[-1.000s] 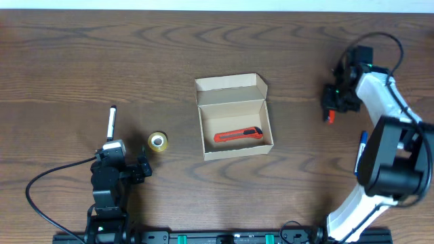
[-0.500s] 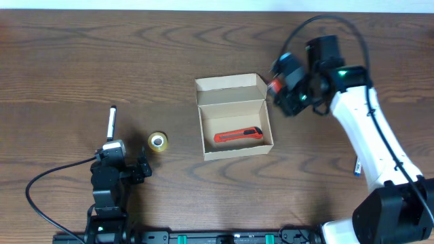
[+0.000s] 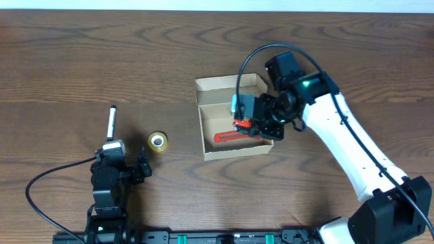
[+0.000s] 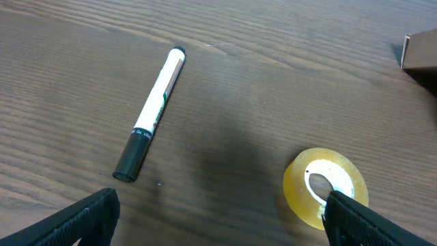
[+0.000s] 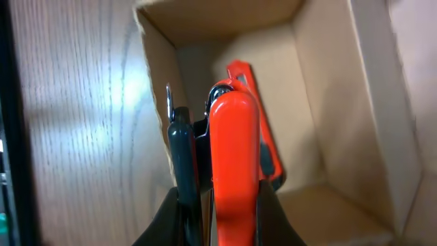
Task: Pack container
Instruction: 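Carry the stapler into the cardboard box and lower it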
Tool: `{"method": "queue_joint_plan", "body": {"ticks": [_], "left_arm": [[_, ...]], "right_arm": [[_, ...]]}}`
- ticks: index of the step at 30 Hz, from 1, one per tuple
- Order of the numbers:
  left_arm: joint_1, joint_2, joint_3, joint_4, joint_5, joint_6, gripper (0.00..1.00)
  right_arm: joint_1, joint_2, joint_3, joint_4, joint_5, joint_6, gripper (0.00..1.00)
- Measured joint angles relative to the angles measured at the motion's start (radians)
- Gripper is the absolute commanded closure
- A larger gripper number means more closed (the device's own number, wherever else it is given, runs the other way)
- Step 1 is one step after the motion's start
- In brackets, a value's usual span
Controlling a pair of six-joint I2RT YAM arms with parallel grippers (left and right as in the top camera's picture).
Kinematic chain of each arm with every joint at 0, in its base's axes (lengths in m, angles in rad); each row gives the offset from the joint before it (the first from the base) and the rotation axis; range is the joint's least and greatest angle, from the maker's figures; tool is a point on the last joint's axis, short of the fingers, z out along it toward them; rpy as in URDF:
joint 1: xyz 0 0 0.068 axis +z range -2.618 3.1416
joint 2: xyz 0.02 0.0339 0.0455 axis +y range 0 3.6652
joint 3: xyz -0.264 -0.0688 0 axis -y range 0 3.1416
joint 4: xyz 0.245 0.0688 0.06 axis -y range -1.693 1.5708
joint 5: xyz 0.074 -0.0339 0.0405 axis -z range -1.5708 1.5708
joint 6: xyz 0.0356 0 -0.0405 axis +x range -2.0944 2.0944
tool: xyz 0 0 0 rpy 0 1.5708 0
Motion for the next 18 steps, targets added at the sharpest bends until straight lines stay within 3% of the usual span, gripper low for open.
{"method": "queue_joint_plan", "body": {"ticks": [18], "left_arm": [[0.000, 0.000, 0.001, -0.004, 0.000, 0.000, 0.05]], "right_arm": [[0.095, 0.042, 0.046, 0.056, 0.045, -0.174, 0.99]]}}
